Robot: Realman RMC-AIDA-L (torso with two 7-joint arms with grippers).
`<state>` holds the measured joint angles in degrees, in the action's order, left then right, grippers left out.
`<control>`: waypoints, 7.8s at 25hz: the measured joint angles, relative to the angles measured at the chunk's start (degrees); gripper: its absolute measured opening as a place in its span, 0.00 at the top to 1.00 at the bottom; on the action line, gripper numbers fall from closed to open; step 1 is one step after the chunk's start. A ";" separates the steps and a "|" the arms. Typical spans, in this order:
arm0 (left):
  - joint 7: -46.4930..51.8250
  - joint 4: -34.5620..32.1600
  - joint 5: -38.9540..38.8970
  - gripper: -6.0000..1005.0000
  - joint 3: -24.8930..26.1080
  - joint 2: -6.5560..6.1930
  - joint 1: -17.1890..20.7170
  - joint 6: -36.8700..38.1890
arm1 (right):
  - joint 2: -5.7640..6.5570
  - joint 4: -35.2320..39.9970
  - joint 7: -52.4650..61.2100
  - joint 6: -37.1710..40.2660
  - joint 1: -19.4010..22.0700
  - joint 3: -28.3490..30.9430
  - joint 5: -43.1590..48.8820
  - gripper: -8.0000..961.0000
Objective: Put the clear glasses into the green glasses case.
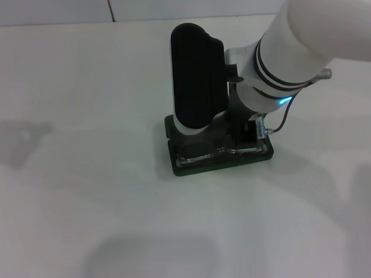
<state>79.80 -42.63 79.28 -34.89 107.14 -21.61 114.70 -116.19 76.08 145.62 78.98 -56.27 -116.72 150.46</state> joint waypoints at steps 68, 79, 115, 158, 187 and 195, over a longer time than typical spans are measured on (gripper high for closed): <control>14.49 16.36 32.63 0.84 -16.87 10.97 -28.29 -41.01 | 0.78 -11.10 -52.02 10.68 41.65 84.67 -49.55 0.88; 14.22 18.23 32.70 0.84 -19.57 12.25 -28.34 -43.95 | 0.80 -13.74 -53.91 10.55 41.31 84.80 -49.57 0.88; 13.03 20.75 32.66 0.84 -20.65 12.39 -28.33 -48.50 | 0.79 -15.36 -54.78 10.05 40.13 84.81 -50.35 0.88; 11.98 21.20 30.99 0.84 -21.75 12.48 -28.07 -46.75 | 0.79 -17.09 -56.08 10.34 40.26 85.52 -51.62 0.88; 5.23 22.17 26.16 0.84 -30.72 13.28 -22.48 -39.54 | 0.71 -17.64 -56.24 11.72 40.54 85.52 -52.44 0.88; 5.71 13.94 16.71 0.84 -39.66 13.00 -19.66 -32.06 | 0.92 -17.96 -57.38 13.39 41.25 85.53 -52.76 0.88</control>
<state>85.52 -28.69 95.98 -74.56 120.14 -41.27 82.63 -115.28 58.12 88.24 92.37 -15.02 -31.20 97.70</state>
